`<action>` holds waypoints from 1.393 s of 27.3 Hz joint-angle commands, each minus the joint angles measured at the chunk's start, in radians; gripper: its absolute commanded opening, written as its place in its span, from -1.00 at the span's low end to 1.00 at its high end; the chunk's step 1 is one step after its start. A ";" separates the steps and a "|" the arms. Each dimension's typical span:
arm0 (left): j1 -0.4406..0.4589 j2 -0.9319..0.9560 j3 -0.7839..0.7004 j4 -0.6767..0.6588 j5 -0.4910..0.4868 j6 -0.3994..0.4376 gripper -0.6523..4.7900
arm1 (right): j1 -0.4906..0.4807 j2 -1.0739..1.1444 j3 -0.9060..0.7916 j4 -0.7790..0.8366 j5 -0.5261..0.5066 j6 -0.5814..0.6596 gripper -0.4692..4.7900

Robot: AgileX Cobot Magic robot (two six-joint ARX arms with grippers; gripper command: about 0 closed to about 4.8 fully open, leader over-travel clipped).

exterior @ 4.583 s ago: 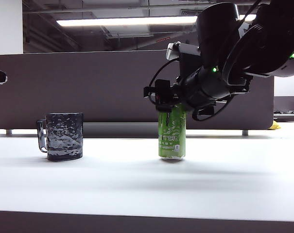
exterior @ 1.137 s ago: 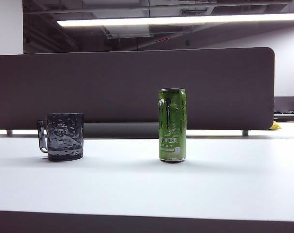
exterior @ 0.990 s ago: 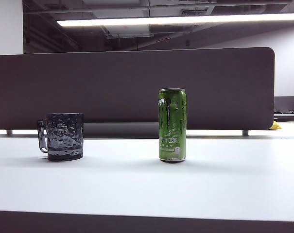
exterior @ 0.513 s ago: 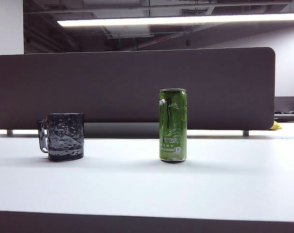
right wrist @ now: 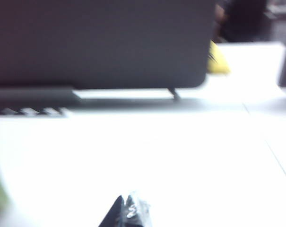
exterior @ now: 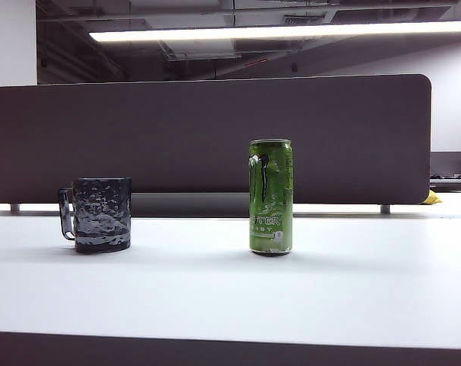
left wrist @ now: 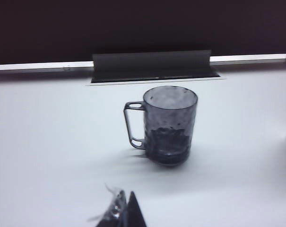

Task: Pick up the metal can, pour some water into the cup, then place the can back on the table.

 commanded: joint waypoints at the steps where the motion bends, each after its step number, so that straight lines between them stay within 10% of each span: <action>1: -0.001 0.001 0.002 0.013 -0.006 0.000 -0.78 | 0.014 -0.053 -0.078 0.020 0.050 0.024 -0.84; 38: -0.001 0.001 0.001 0.013 -0.003 0.000 -0.78 | 0.087 -0.231 -0.289 0.116 0.068 -0.031 -0.84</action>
